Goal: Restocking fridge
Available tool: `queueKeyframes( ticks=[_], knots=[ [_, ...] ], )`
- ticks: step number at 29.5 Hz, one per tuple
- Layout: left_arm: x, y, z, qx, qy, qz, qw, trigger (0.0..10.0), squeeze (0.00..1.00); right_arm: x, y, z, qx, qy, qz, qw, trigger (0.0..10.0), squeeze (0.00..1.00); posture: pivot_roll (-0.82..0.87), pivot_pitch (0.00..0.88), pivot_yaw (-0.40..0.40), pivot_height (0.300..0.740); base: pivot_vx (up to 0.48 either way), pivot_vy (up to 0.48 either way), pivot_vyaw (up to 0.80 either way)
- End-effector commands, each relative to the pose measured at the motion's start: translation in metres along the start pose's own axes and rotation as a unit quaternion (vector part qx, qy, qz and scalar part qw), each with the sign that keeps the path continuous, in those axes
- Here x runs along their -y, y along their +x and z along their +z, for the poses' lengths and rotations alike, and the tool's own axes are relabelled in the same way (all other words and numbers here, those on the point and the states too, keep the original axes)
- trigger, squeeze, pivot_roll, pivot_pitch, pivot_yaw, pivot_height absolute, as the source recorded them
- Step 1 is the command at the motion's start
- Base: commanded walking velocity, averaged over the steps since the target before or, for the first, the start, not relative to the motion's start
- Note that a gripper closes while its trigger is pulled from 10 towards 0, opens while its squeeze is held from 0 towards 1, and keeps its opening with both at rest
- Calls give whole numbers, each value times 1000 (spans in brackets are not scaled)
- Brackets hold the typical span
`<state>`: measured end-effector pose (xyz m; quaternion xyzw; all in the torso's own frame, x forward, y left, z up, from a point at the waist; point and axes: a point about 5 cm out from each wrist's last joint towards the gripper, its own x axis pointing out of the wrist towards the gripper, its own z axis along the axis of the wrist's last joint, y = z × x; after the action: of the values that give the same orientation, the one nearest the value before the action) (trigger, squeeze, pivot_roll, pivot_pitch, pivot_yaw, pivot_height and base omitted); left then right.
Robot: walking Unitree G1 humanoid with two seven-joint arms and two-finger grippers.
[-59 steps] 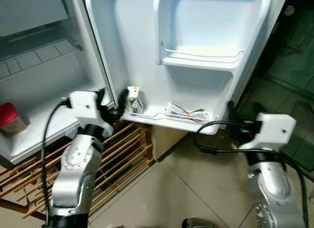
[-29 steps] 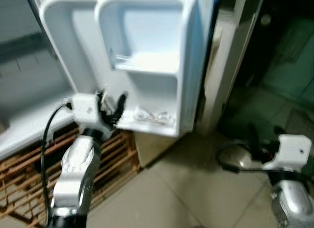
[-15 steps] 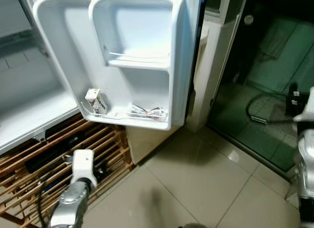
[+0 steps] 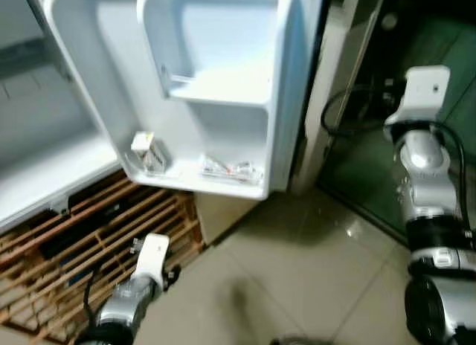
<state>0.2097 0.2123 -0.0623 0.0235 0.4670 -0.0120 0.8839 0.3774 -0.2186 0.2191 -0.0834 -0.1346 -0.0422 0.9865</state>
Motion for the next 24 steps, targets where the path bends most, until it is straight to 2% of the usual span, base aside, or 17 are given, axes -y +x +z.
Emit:
queueKeyframes(
  ticks=[1, 2, 4, 5, 8, 12, 16, 24],
  knots=[
    [-7, -1, -10, -6, -37, 13, 999, 10000, 0, -5, 3, 7, 19, 11, 13, 1000, 10000, 0, -115, 0, 22, 740, 0, 0, 0],
    [-8, -1, -8, 14, -62, 16, 998, 10000, 0, -7, 4, 7, 22, 13, 21, 999, 10000, 0, -115, 0, 18, 740, 0, 0, 0],
    [-8, -1, -7, 21, -70, 16, 997, 10000, 0, -8, 5, 6, 21, 16, 23, 999, 10000, 0, -115, 0, 18, 740, 0, 0, 0],
    [-7, -1, -1, 49, -86, 14, 995, 10000, 0, -10, 5, 4, 17, 21, 30, 999, 10000, 0, -115, 0, 13, 740, 0, 0, 0],
    [-6, 0, 4, 68, -102, 17, 992, 10000, 0, -13, 5, 2, 16, 25, 38, 999, 10000, 0, -108, 0, 5, 740, 0, 0, 0],
    [-6, 0, 6, 89, -120, 14, 989, 10000, 0, -16, 6, 1, 16, 30, 49, 998, 10000, 0, -99, 0, -2, 740, 0, -480, 0],
    [-6, -1, 5, 97, -132, 17, 986, 10000, 0, -17, 7, 1, 16, 33, 52, 998, 10000, 0, -92, 0, -10, 740, 0, -480, 0],
    [-10, -1, -6, 84, -140, 29, 986, 10000, 0, -20, 6, -1, 16, 40, 58, 997, 10000, 0, -99, 0, -2, 740, 0, 0, 0]
  ],
)
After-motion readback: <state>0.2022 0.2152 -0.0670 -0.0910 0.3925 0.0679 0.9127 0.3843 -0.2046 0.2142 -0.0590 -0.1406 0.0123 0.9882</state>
